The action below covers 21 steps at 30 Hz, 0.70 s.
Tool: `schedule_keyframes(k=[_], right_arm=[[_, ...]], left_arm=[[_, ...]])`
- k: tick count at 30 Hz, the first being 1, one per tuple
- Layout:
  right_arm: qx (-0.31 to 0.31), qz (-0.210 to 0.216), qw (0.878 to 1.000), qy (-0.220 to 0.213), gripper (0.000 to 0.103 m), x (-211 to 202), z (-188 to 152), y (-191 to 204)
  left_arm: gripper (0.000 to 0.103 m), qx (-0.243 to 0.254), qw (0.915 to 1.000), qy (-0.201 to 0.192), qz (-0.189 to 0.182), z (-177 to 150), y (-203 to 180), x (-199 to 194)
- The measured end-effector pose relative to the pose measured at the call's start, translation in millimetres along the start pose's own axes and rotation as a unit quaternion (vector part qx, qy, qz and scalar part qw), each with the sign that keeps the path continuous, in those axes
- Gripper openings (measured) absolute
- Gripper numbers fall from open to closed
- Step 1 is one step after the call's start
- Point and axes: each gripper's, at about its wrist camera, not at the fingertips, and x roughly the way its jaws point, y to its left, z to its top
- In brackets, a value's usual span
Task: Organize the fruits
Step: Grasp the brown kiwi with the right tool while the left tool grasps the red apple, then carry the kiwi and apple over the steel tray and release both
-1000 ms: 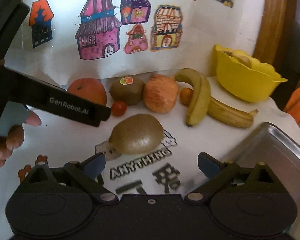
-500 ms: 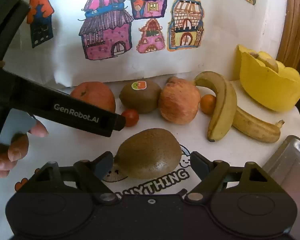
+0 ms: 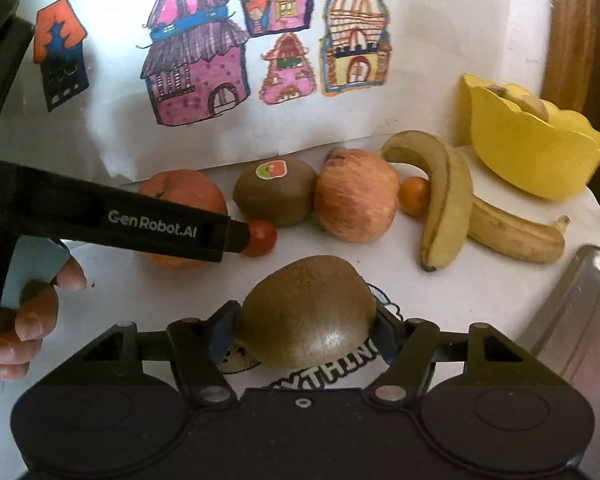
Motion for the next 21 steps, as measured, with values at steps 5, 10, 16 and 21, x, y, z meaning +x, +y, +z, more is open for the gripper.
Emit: schedule_keyframes(k=[5, 10, 16, 21], right_arm=[[0.024, -0.013, 1.0, -0.008, 0.069, -6, -5, 1], [0.043, -0.016, 0.999, -0.015, 0.069, -18, -10, 1], [0.069, -0.019, 0.997, -0.032, 0.068, -42, -21, -4], [0.091, -0.035, 0.994, -0.042, 0.068, -67, -32, -17]], left_arm=[[0.077, 0.006, 0.9999, -0.001, 0.008, 1, -3, 1], [0.077, 0.009, 0.9999, 0.001, 0.007, 0, -2, -1], [0.077, 0.008, 0.9999, 0.004, -0.005, -12, -10, -12], [0.077, 0.019, 0.9997, 0.008, -0.014, -20, -31, -17]])
